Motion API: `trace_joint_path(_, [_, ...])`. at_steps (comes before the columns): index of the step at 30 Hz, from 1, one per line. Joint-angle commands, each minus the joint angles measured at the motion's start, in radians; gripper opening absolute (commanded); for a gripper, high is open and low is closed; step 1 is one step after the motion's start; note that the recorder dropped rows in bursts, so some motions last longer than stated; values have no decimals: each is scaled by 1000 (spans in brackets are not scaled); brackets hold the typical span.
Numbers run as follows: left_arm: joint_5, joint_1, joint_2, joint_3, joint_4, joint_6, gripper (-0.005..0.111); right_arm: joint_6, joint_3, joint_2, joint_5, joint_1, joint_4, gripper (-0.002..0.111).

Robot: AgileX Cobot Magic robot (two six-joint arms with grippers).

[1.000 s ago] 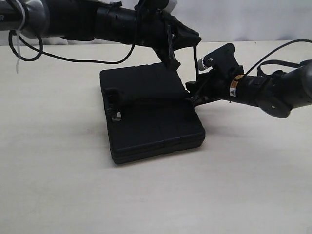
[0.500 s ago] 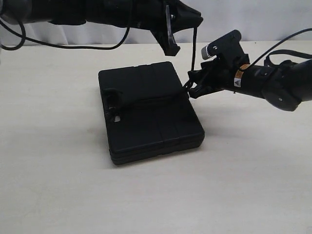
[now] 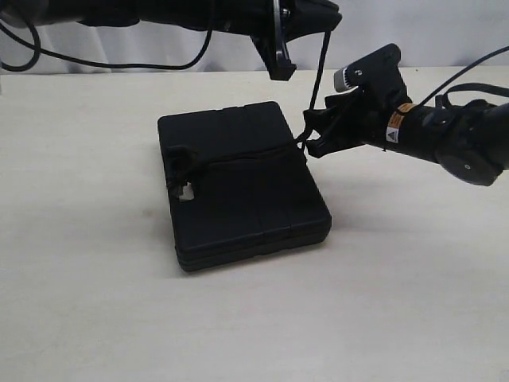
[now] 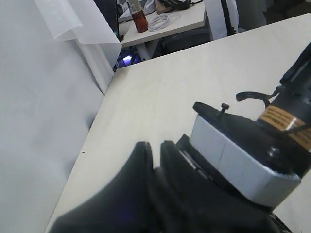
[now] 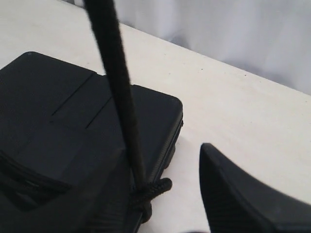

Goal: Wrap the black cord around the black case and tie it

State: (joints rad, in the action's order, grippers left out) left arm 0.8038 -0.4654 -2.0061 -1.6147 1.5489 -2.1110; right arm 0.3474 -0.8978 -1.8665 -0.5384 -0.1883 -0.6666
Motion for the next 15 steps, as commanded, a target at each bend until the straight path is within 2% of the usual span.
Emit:
trace_joint_path(1, [76,0,28,-16,34,-12,0,4,4,-2,-18,0,-4,43])
trace_joint_path(7, [60,0,69,-16,30,-9,0,-70,-2,-92,-31,2,57,43])
trace_joint_path(15, [25,0,69,-16,18,-5,0,-70,-61,-179,73,2,48,43])
